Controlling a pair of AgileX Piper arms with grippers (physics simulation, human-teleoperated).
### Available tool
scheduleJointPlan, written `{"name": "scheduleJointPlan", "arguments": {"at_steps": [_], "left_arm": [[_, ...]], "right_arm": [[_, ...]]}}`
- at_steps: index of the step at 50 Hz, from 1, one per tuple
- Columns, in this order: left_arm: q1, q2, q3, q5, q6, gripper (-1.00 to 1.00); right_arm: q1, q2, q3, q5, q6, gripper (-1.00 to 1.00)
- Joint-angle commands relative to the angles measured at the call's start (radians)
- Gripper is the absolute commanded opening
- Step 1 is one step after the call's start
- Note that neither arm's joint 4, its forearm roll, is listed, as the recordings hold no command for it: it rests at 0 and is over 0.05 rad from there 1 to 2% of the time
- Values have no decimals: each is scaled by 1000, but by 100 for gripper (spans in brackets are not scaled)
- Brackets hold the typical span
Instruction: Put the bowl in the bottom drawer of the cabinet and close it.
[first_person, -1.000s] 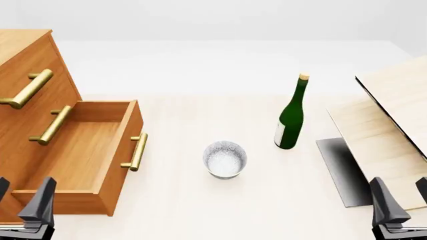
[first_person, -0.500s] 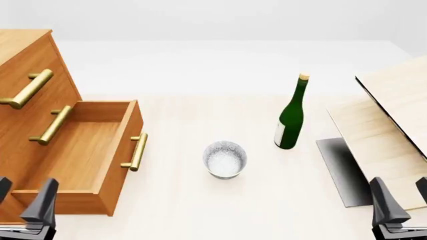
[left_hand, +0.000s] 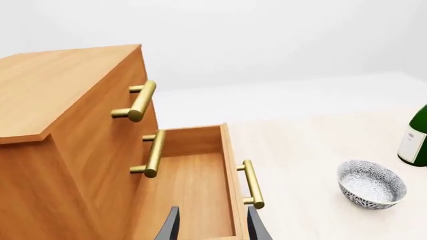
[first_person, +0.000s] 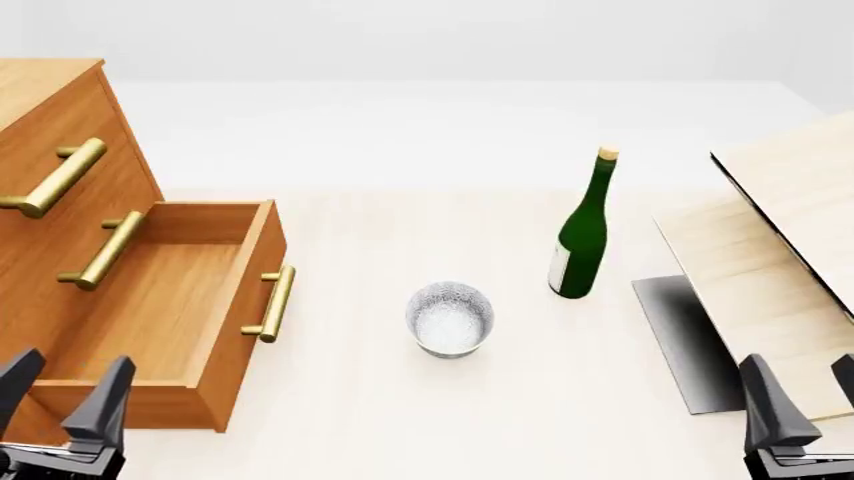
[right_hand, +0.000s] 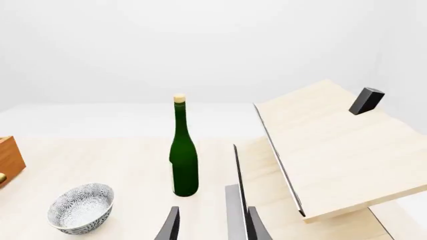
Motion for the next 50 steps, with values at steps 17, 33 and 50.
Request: {"name": "scheduleJointPlan", "arguments": {"at_steps": [17, 33, 50], "left_arm": [[-50, 192, -86, -34, 35, 100], [-86, 320, -132, -75, 55, 100], [-117, 461, -174, -107, 42, 100]], "right_arm": [[0, -1, 1, 0, 0, 100], [0, -1, 1, 0, 0, 100], [0, -1, 1, 0, 0, 100]]}}
